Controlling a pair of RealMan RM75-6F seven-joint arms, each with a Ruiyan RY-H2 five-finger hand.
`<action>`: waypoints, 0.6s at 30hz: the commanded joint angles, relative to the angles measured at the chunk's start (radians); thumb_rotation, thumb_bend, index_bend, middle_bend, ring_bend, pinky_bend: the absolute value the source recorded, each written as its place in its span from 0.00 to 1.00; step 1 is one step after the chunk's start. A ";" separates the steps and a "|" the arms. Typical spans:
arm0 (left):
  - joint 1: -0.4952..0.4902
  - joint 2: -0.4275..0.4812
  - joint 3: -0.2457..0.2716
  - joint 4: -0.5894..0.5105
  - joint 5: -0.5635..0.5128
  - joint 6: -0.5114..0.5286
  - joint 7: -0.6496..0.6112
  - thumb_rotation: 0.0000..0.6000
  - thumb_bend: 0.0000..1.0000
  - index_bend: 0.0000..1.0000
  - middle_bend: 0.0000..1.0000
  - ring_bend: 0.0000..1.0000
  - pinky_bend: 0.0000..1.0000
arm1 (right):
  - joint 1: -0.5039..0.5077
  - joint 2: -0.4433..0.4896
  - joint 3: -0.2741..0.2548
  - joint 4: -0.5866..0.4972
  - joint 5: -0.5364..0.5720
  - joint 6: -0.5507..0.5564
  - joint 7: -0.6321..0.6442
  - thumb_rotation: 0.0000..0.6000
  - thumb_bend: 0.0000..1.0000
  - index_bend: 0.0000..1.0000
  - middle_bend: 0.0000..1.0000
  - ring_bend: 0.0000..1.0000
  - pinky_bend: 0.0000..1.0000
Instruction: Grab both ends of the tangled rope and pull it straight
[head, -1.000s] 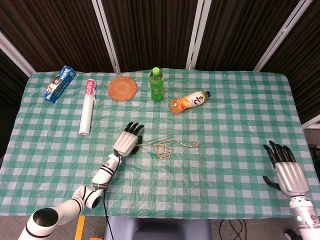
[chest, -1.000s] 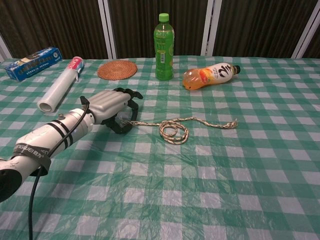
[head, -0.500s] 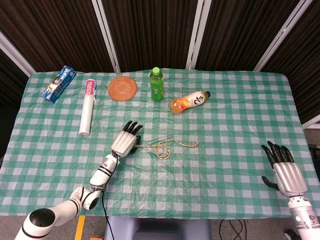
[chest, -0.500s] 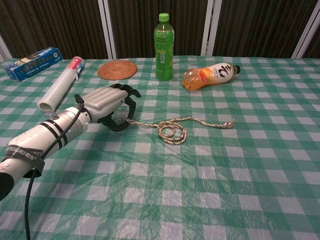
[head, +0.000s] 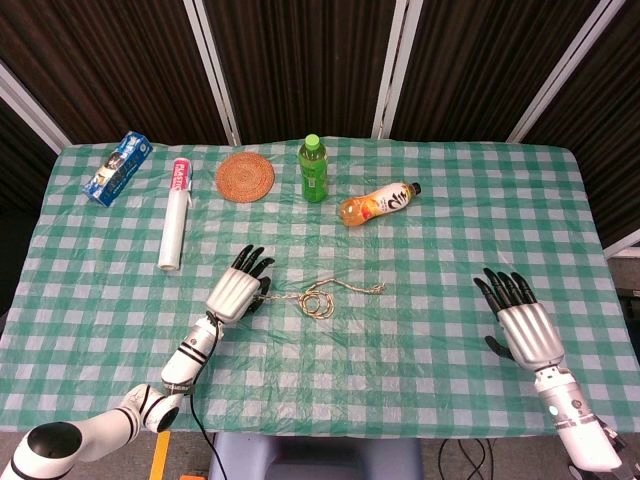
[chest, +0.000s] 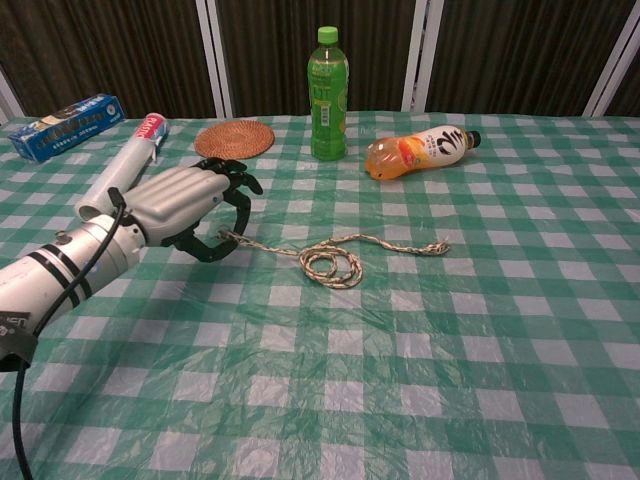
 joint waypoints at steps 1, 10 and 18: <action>0.014 0.021 0.002 -0.029 -0.009 -0.004 0.016 1.00 0.51 0.76 0.17 0.00 0.06 | 0.077 -0.043 0.044 -0.018 -0.006 -0.058 -0.093 1.00 0.32 0.22 0.00 0.00 0.00; 0.029 0.050 0.002 -0.071 -0.012 -0.003 0.023 1.00 0.47 0.75 0.17 0.00 0.06 | 0.262 -0.193 0.133 0.015 0.150 -0.254 -0.279 1.00 0.33 0.41 0.00 0.00 0.00; 0.032 0.050 -0.003 -0.056 -0.025 -0.025 0.015 1.00 0.47 0.75 0.17 0.00 0.06 | 0.385 -0.347 0.166 0.129 0.263 -0.325 -0.398 1.00 0.37 0.46 0.00 0.00 0.00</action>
